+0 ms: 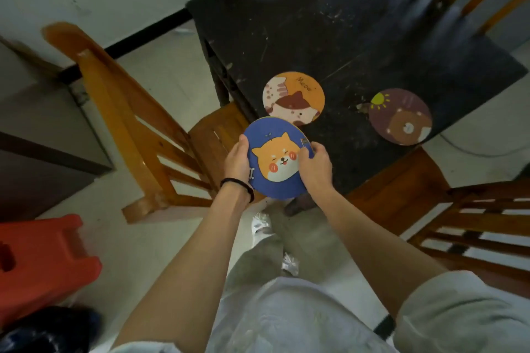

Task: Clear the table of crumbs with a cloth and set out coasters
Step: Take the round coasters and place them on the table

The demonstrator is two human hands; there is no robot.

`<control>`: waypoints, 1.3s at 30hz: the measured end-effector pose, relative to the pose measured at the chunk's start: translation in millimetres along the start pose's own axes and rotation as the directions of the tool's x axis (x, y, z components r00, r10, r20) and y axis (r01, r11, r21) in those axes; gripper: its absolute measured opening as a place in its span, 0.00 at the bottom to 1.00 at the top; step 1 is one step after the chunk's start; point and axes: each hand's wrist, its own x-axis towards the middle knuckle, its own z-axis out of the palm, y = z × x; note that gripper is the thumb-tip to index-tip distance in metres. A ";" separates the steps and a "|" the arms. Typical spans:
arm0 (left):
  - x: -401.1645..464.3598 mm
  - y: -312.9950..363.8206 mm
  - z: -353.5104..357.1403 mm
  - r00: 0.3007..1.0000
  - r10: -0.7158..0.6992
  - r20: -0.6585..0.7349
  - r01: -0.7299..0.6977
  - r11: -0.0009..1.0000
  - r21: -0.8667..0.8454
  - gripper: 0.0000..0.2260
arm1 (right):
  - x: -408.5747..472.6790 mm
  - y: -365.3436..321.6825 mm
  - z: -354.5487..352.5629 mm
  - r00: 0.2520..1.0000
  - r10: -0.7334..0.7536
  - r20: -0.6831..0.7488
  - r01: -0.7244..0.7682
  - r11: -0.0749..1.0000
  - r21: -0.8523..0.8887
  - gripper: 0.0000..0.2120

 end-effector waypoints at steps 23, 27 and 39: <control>-9.9 5.9 -426.0 0.927 -0.360 -0.102 0.370 0.922 0.114 0.16 | -203.0 36.4 312.2 0.927 0.207 0.313 -0.158 0.972 -0.175 0.08; 22.9 57.2 -476.9 0.931 -0.331 -0.155 0.340 0.940 0.032 0.13 | -200.8 -19.9 380.9 0.933 0.118 0.340 -0.069 0.986 -0.154 0.11; 192.3 265.9 -448.2 0.947 -0.168 -0.274 0.207 0.971 0.122 0.11 | -62.5 -213.5 497.4 0.965 0.036 0.261 -0.020 0.998 -0.064 0.14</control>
